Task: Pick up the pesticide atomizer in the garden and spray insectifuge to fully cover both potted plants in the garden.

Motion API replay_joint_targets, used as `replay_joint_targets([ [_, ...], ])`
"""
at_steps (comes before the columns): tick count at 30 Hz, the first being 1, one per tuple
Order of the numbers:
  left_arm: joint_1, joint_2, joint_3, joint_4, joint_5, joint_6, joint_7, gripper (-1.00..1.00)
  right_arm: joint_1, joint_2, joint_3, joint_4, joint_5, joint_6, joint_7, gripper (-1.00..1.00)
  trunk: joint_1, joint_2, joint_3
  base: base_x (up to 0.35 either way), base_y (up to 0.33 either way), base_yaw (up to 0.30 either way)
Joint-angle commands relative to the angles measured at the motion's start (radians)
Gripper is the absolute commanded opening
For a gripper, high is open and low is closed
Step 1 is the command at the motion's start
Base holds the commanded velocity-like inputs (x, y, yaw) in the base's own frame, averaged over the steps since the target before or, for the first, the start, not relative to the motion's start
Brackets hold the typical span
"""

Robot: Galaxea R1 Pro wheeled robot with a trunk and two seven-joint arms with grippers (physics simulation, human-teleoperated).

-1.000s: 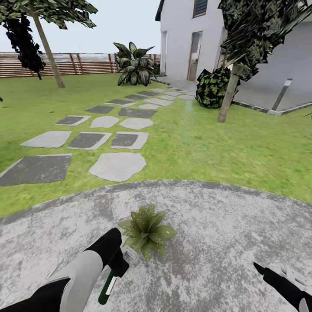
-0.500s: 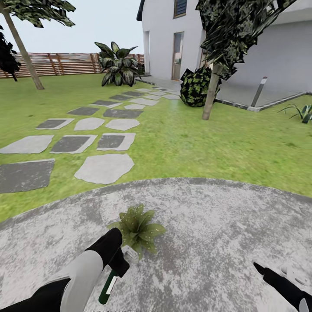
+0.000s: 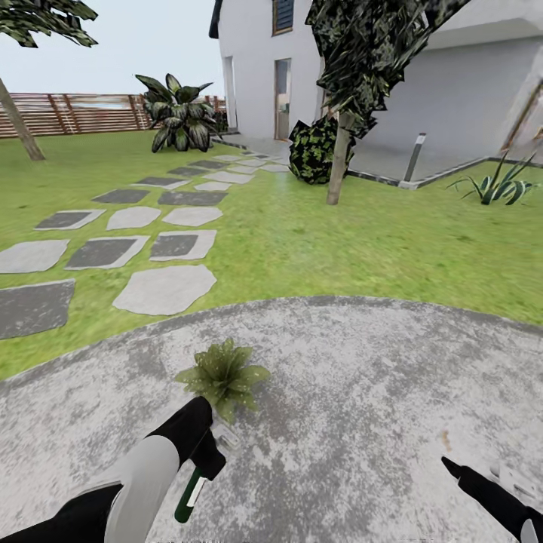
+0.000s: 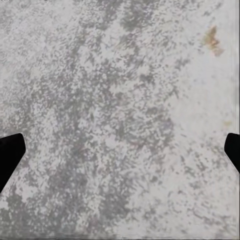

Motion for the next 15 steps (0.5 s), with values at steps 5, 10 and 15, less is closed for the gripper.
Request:
replay_joint_targets([
  [5, 0.000, -0.002, 0.006, -0.003, -0.008, -0.067, -0.007, -1.00, -0.001, 0.001, -0.007, 0.000, 0.009, 0.005, 0.008, 1.00, -0.001, 0.000, 0.004, -0.063, 0.000, -0.228],
  [10, 0.000, -0.001, 0.011, -0.002, -0.004, -0.147, -0.007, -1.00, -0.002, 0.001, -0.007, 0.003, 0.008, 0.005, 0.009, 1.00, -0.001, 0.000, 0.009, -0.004, 0.000, -0.223],
  [15, 0.000, -0.002, 0.012, -0.001, -0.002, -0.182, -0.007, -1.00, -0.001, 0.001, -0.007, 0.079, 0.007, 0.005, 0.010, 1.00, -0.001, 0.000, 0.014, 0.000, 0.000, -0.222],
])
